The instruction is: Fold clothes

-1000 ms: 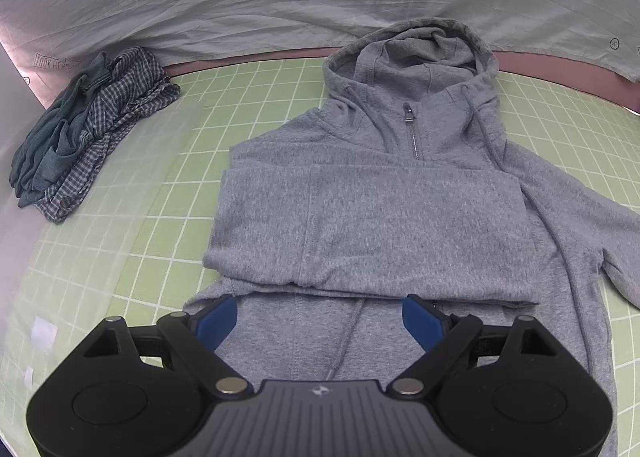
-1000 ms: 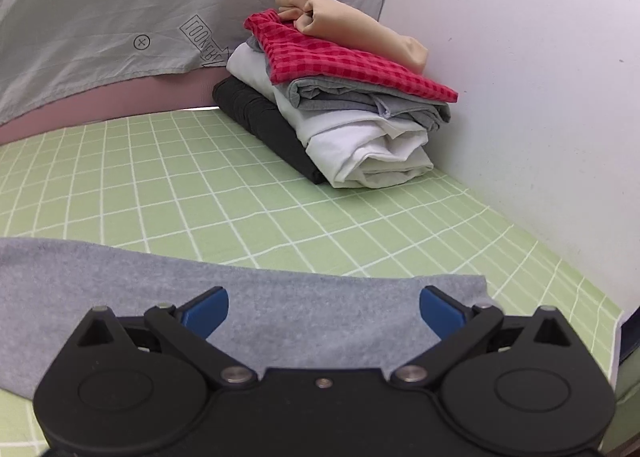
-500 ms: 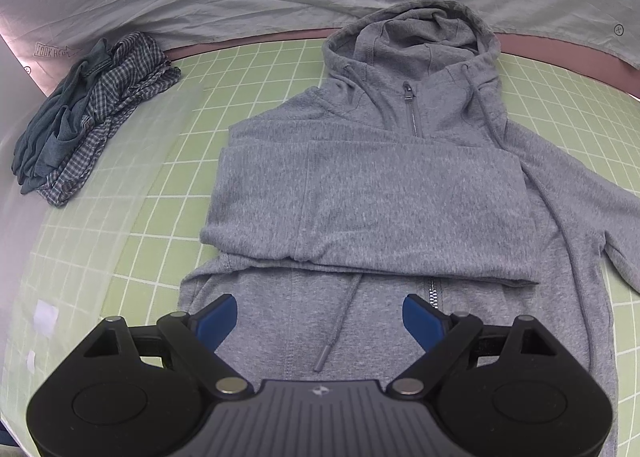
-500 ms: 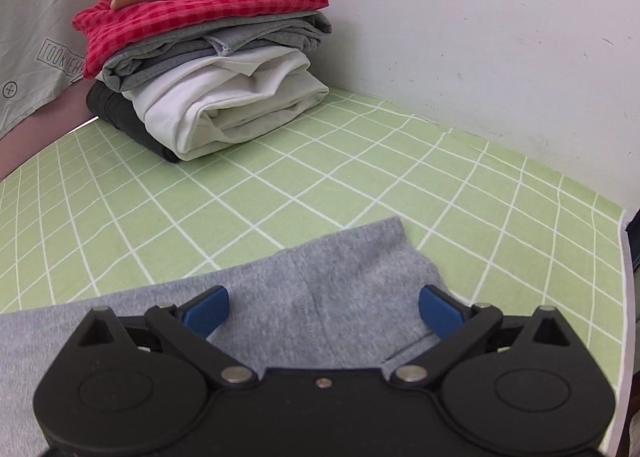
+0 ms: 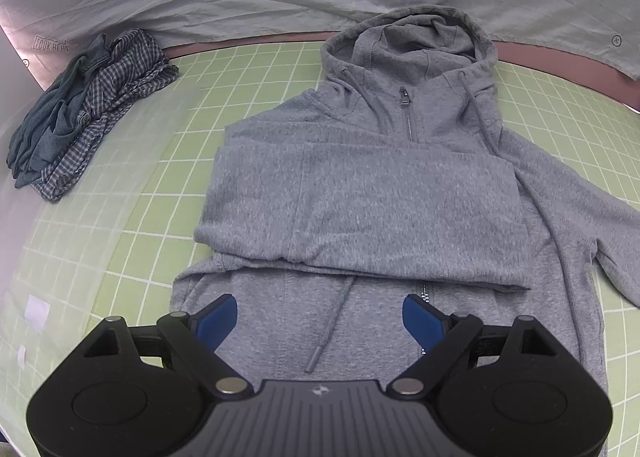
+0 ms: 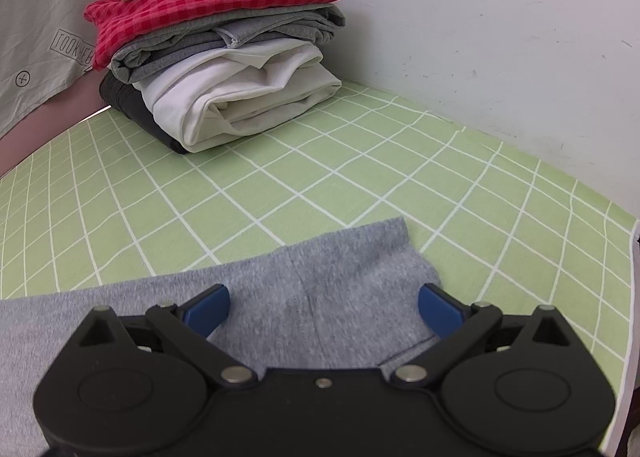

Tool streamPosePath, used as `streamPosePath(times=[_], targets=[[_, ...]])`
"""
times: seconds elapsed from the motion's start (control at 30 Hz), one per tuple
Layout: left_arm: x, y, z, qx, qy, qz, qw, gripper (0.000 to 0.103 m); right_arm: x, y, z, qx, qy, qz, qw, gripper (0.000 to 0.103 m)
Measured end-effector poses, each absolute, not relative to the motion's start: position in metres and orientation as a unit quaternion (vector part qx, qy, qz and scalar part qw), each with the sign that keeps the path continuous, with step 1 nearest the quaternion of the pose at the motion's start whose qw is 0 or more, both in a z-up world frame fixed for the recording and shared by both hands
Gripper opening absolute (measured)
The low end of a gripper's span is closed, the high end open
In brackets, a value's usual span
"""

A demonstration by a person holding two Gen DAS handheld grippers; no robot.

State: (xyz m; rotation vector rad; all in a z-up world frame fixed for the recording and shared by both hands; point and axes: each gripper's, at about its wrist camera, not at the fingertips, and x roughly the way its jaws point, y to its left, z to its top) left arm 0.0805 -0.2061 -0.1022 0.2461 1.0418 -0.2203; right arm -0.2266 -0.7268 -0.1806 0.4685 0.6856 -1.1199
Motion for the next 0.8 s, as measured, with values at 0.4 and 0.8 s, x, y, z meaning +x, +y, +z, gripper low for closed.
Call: streamPosePath(times=[0.4,0.8], targets=[[0.08,-0.191,-0.105,0.084,0.498,-0.099,0.857,0.09,-0.222,-0.696,-0.157,0.252,0.307,-0.446,0.802,0.009],[0.078,-0.167,-0.114,0.062,0.505,-0.082,0.857,0.09,-0.129,-0.603,-0.12,0.278,0.265,-0.29,0.877,0.008]])
